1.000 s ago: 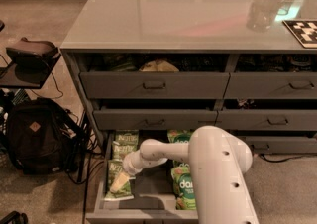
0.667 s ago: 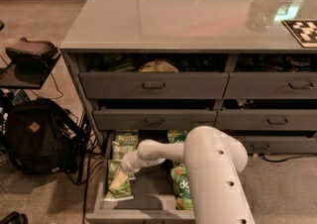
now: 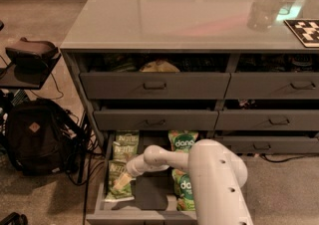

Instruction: Pick green jalapeno chip bag from bottom drawer and place on counter

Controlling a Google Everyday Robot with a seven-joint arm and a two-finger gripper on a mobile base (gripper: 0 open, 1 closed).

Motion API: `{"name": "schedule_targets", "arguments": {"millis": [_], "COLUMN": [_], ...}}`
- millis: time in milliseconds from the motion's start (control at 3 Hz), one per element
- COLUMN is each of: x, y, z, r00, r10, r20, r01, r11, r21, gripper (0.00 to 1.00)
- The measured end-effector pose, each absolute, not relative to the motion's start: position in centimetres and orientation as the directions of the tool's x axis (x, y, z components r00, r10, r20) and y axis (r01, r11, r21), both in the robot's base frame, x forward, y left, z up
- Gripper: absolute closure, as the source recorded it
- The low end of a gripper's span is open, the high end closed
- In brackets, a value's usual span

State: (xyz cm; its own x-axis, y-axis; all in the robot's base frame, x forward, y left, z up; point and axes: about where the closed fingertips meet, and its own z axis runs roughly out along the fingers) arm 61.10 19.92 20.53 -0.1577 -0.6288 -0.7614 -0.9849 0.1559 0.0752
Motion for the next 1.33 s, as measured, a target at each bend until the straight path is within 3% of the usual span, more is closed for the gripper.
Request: {"name": "schedule_targets", "arguments": {"millis": [667,1000,1333], "x": [60.2,58.8,58.7], "y": [21.8,22.5,22.7], "z": [17.9,16.5,15.7], "r00": [-0.112,-0.102,-0.11], "r10": [-0.607,-0.601,-0.604], "r20": [-0.786,-0.793,-0.79], "r01": [-0.993,-0.995,-0.994], "r11": [0.089,0.051,0.044], "r21": [0.072,0.089,0.104], "gripper": [0.0,0.1,0.33]}}
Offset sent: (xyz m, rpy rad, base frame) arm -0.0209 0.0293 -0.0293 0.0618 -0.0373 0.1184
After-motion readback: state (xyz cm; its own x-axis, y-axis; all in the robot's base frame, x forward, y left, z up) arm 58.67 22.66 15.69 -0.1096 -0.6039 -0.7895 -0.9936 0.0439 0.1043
